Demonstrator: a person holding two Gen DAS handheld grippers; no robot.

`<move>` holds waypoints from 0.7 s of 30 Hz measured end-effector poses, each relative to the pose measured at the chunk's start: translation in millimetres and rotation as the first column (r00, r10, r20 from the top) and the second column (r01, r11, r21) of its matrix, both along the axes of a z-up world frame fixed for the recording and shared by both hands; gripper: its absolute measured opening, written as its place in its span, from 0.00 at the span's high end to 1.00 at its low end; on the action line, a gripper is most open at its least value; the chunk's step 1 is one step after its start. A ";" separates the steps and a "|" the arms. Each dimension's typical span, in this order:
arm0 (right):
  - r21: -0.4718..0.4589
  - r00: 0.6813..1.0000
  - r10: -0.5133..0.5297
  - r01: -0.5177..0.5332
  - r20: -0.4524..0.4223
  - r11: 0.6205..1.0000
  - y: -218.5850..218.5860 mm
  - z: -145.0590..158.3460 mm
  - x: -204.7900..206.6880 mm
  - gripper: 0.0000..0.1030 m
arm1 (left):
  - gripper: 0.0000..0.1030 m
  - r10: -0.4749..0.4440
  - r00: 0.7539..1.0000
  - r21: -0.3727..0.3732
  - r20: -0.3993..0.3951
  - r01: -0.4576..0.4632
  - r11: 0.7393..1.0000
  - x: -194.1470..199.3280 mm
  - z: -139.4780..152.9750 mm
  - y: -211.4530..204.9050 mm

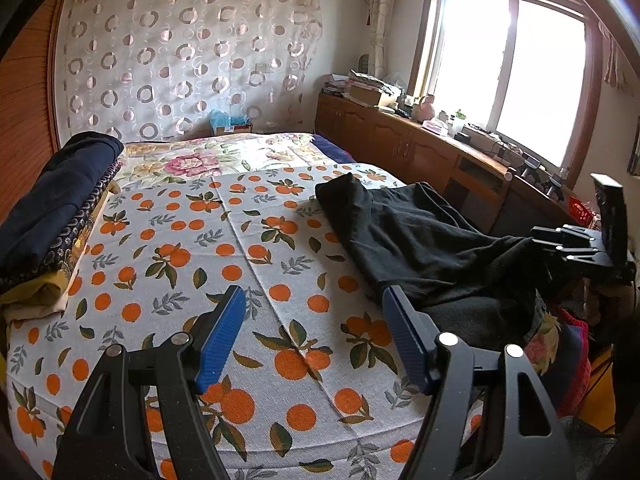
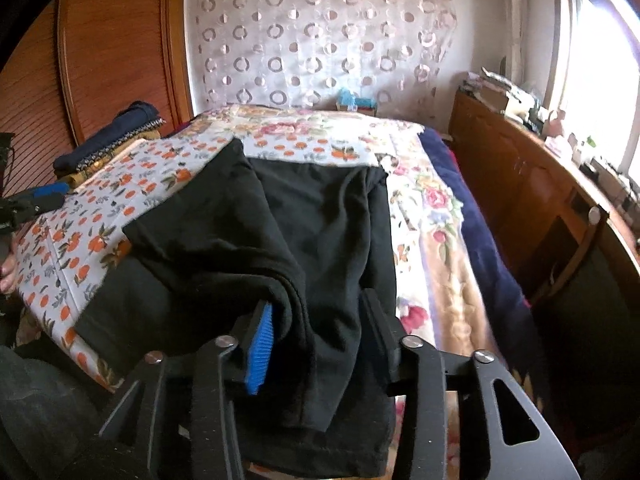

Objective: Fold small clothes
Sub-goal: 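Lift the gripped black shirt edge with the right tool and fold it over the body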

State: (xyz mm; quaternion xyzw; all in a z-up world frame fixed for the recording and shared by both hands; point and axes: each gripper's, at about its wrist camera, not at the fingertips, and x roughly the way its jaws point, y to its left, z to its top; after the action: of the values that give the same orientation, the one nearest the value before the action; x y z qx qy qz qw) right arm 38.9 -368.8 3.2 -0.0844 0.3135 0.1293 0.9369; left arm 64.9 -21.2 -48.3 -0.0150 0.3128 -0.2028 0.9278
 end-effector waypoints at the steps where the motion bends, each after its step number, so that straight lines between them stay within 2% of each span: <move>1: 0.001 1.000 0.007 -0.008 0.013 1.000 1.9 4.6 -3.0 0.46 | 0.30 0.000 1.000 -0.002 0.001 0.000 1.000 -0.6 0.6 -0.4; 5: 0.022 0.997 0.054 -0.055 0.047 0.998 12.6 11.3 -8.3 0.38 | 0.30 0.005 1.000 -0.004 0.005 -0.005 1.000 -1.3 1.4 0.9; 10: 0.029 0.992 0.122 -0.123 0.038 0.992 42.1 3.3 5.3 0.37 | 0.30 0.018 1.000 -0.012 0.010 -0.018 1.000 -3.0 2.3 3.6; 21: 0.002 0.954 0.294 -0.294 -0.064 0.956 108.5 -24.5 52.1 0.37 | 0.30 0.039 0.999 -0.017 0.017 -0.039 0.999 -5.2 1.0 12.1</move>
State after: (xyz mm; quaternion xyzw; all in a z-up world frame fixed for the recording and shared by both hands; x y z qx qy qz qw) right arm 91.0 -260.3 -21.2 -0.1296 0.3277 0.2685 0.8965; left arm 59.6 -9.1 -47.3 -0.0270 0.3028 -0.1872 0.9341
